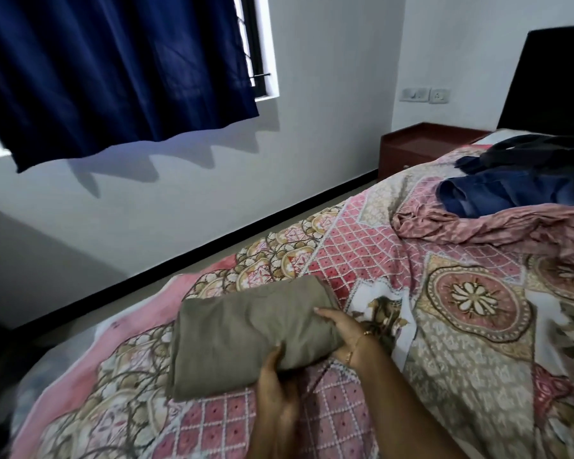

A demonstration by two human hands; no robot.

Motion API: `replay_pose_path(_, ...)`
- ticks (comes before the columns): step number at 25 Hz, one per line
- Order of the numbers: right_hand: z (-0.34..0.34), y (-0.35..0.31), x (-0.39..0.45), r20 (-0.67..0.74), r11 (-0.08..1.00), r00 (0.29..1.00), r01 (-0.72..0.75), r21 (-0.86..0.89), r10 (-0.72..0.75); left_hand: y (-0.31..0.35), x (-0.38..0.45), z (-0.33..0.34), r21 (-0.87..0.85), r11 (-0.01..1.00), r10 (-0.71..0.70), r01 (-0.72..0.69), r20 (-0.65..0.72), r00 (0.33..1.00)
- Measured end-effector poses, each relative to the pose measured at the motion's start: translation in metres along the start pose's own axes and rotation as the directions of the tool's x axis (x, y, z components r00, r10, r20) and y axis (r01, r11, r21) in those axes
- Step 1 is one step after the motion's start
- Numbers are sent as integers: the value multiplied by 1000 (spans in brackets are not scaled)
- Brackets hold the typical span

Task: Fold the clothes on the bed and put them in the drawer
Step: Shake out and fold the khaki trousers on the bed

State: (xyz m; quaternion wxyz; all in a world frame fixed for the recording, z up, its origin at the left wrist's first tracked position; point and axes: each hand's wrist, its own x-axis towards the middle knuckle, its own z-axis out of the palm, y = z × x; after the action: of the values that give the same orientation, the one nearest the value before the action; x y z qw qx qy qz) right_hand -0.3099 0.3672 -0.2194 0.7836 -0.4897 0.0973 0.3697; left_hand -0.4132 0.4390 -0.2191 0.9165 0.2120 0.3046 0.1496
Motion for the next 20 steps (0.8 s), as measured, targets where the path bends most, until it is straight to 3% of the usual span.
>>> replay_pose_path(4,4,8,-5,33,977,990,-126,-174,134,52,3,-37,-216,944,234,-250,-94,968)
replay_pose_path(7,10,13,-4,23,954,989,-137,-267,148,86,3,-37,-105,970,210,-219,-92,973)
replay_pose_path(10,20,18,-3,46,975,997,-55,-216,66,99,4,-44,-70,988,130,-140,-129,983)
replay_pose_path(12,25,19,-2,50,977,999,-1,-212,12,105,3,-58,-134,980,126,-144,-138,982)
replay_pose_path(16,46,29,-2,139,987,989,76,-138,-56,115,-5,-105,-357,898,255,-257,-55,965)
replay_pose_path(19,71,62,-6,133,998,990,53,-25,-50,111,-18,-132,-230,895,371,-381,-90,924)
replay_pose_path(20,77,76,-5,94,997,993,67,24,-69,110,-20,-137,-279,882,366,-380,-101,925)
